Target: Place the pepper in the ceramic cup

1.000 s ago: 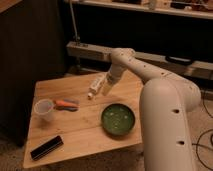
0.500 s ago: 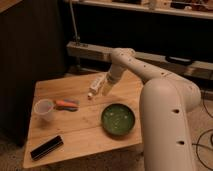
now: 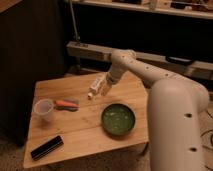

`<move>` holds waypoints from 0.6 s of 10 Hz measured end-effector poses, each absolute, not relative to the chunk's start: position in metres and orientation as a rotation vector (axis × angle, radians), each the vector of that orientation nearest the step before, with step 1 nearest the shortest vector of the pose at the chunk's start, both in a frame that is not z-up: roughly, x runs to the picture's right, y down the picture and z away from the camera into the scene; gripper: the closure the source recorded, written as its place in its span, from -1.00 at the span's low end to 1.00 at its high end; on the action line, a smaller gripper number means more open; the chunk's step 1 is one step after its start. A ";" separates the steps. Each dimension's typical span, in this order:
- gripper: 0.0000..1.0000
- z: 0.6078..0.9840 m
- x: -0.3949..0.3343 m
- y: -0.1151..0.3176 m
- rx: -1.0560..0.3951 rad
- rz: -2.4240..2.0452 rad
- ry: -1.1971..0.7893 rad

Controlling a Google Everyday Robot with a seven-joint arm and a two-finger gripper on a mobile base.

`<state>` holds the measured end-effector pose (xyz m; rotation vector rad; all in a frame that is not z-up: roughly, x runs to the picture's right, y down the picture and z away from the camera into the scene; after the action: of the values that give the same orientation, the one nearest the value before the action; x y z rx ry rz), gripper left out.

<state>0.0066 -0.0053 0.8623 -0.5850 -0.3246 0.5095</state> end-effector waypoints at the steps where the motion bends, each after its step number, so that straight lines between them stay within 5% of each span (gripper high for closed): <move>1: -0.34 0.845 -0.007 0.000 -0.541 0.463 -0.432; 4: -0.34 0.817 -0.043 -0.006 -0.471 0.345 -0.663; 6: -0.34 0.809 -0.080 -0.007 -0.443 0.260 -0.633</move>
<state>-0.0796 -0.0066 0.8089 -0.4426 -0.6326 0.2604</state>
